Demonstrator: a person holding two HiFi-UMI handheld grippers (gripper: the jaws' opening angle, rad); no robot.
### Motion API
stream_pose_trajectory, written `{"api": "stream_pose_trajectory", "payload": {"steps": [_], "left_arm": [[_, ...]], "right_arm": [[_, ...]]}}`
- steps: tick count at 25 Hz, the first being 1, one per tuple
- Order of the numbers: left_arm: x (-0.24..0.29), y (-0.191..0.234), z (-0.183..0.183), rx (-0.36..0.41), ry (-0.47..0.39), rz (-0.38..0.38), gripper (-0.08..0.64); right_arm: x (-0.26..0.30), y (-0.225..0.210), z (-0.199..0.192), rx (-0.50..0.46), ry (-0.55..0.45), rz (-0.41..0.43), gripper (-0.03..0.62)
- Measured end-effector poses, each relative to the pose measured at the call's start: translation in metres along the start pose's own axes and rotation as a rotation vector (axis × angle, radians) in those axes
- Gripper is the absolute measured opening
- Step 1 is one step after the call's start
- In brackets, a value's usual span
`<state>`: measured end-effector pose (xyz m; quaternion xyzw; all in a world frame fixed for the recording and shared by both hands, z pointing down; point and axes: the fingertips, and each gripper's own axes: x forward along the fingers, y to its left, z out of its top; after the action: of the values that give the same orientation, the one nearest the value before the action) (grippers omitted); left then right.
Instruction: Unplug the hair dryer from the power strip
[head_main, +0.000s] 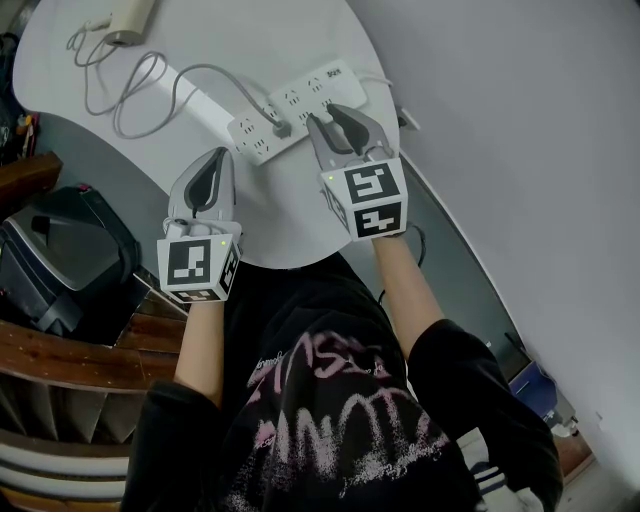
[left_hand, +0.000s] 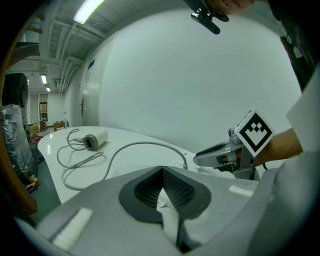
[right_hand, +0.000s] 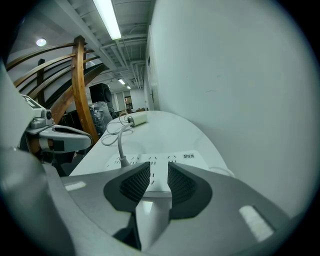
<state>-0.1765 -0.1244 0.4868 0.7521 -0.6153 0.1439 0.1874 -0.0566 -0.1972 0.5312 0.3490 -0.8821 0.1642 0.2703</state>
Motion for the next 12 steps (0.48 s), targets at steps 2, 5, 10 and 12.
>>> {"api": "stream_pose_trajectory", "payload": {"steps": [2, 5, 10, 12], "left_arm": [[0.0, -0.0004, 0.0, 0.001, 0.001, -0.002, 0.0], [-0.0008, -0.0008, -0.0002, 0.004, 0.001, -0.004, 0.0], [-0.0017, 0.0022, -0.0021, 0.005, 0.005, -0.001, 0.0], [-0.0025, 0.0031, -0.0028, 0.005, 0.006, 0.0, 0.0]], "right_arm": [[0.0014, 0.0, -0.0007, -0.001, 0.005, 0.0, 0.117], [0.0033, 0.0004, -0.003, -0.002, 0.015, 0.0, 0.118], [0.0083, 0.0021, -0.0062, -0.004, 0.025, 0.005, 0.118], [0.0094, 0.003, -0.0064, -0.004, 0.026, 0.006, 0.119]]}}
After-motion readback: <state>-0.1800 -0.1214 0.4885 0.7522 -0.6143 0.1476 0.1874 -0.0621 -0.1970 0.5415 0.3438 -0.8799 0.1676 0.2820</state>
